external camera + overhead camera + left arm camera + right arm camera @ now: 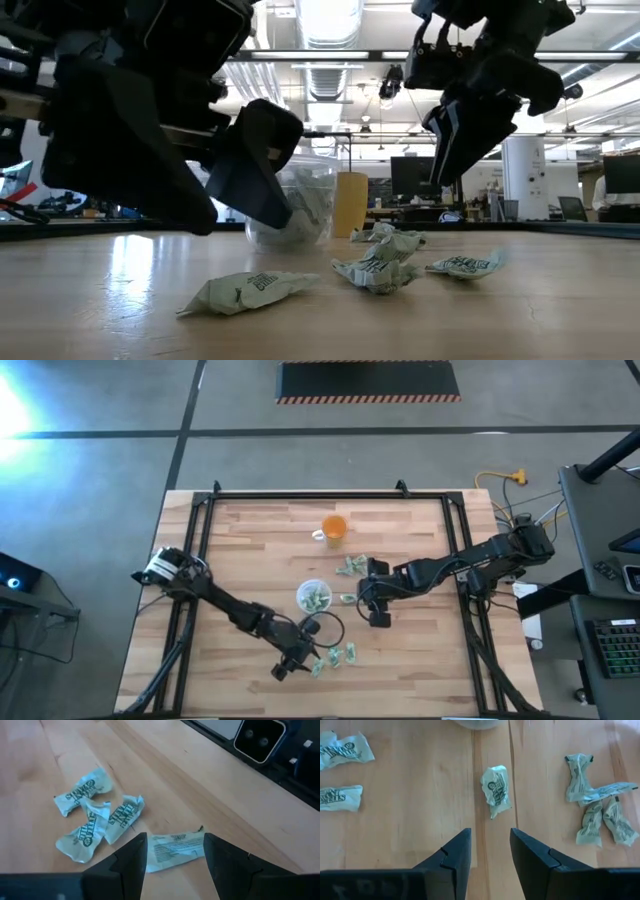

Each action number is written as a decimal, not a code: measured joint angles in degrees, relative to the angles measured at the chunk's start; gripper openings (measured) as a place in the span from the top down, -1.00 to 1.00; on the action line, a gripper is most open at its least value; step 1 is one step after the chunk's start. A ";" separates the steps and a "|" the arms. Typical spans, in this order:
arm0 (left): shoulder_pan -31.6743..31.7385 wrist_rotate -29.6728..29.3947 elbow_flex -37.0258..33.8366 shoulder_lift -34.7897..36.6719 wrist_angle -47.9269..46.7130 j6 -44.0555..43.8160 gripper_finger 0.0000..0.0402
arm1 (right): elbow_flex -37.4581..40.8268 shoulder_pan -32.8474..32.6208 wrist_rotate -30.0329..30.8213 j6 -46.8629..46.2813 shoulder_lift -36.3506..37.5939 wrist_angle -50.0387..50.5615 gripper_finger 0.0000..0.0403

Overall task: Pick and place Stevia / Truvia into bins
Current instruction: Put the green stevia packet into the transparent container

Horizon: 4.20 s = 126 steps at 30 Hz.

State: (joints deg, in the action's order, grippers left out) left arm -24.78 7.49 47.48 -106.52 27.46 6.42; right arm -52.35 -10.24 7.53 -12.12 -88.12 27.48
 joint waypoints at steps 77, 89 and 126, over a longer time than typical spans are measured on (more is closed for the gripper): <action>13.47 -31.97 -3.86 25.72 -26.46 10.43 0.91 | 7.85 0.02 0.17 5.73 -0.07 -21.32 0.50; 14.69 -25.75 -4.02 24.78 -24.96 10.87 0.37 | 7.91 0.37 0.09 6.90 -5.49 -28.78 0.26; 14.54 -27.82 -8.78 47.87 -38.54 5.72 0.18 | 7.91 3.93 1.46 8.09 -11.63 -29.44 0.91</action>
State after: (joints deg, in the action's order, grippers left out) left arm -10.24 -20.34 38.70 -58.65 -11.08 12.14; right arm -44.45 -6.31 8.99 -4.03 -99.74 -1.96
